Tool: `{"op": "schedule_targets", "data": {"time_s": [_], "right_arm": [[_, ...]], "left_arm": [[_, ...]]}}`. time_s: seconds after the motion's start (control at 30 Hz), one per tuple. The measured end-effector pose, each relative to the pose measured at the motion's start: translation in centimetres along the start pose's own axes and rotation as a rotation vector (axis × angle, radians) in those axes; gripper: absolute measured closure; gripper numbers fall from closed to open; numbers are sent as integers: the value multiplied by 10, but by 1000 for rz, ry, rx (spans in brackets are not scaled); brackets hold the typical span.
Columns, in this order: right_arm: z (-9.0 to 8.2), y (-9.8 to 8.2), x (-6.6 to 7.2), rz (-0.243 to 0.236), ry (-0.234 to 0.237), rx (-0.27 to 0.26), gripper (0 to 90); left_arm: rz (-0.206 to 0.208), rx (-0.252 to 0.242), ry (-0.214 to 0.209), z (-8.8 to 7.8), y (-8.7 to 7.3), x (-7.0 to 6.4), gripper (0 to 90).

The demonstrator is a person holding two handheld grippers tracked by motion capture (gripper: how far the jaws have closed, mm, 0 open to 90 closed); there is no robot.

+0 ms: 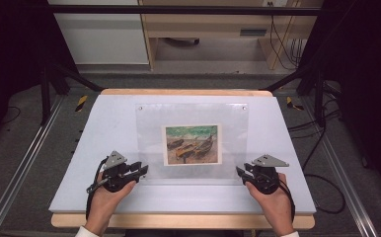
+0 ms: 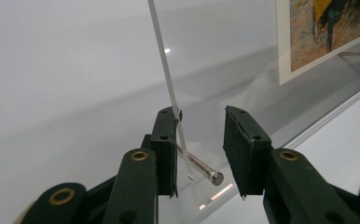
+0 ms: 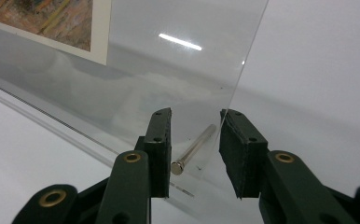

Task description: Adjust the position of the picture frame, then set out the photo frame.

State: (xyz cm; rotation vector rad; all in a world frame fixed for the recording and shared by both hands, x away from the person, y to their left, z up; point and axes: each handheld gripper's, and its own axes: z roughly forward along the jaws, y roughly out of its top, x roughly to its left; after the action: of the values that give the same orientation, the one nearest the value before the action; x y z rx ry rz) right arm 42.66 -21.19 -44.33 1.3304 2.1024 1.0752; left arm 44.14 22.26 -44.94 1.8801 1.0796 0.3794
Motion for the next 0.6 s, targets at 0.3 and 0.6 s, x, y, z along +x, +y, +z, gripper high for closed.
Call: {"op": "schedule_targets", "data": {"time_s": [0.3,0.6], "right_arm": [[0,0,0,-10,-6,2,647],[-1,-2,1,-27,-10,9,660]], "left_arm": [[2,2,1,0,0,0,648],[13,9,4,-2,-2,-2,665]]}}
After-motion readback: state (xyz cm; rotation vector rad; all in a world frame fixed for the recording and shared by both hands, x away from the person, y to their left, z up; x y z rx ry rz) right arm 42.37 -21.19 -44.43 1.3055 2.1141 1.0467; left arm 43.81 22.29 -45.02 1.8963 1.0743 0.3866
